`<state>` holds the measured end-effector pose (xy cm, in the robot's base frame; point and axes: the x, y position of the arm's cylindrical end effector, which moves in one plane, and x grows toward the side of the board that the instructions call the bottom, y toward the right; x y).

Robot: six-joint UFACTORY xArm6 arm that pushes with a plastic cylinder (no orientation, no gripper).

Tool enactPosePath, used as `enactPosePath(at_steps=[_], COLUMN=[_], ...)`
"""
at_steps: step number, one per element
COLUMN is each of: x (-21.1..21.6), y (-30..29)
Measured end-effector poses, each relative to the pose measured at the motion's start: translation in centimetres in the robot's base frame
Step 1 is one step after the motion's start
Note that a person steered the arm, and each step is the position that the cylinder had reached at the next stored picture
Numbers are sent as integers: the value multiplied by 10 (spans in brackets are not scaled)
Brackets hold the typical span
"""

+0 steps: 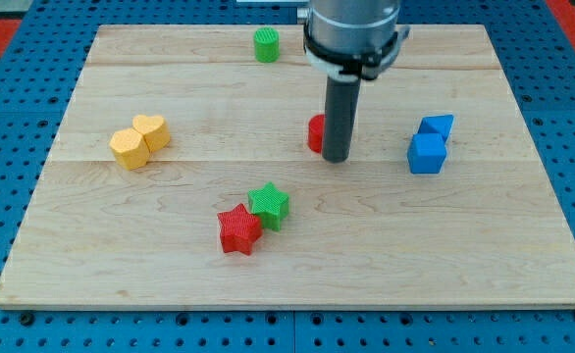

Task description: Move the red circle into green star on top

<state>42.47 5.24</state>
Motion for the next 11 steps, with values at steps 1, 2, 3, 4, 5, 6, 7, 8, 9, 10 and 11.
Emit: enactPosePath(at_steps=[1,2,3,4,5,6,7,8,9,10,11], x=[-7,-35,-42,-18,-49,-53,-18,15,47,44,-2], y=[1,42,-3,-42,-52,-97,-106,-87,-86,-73,-42])
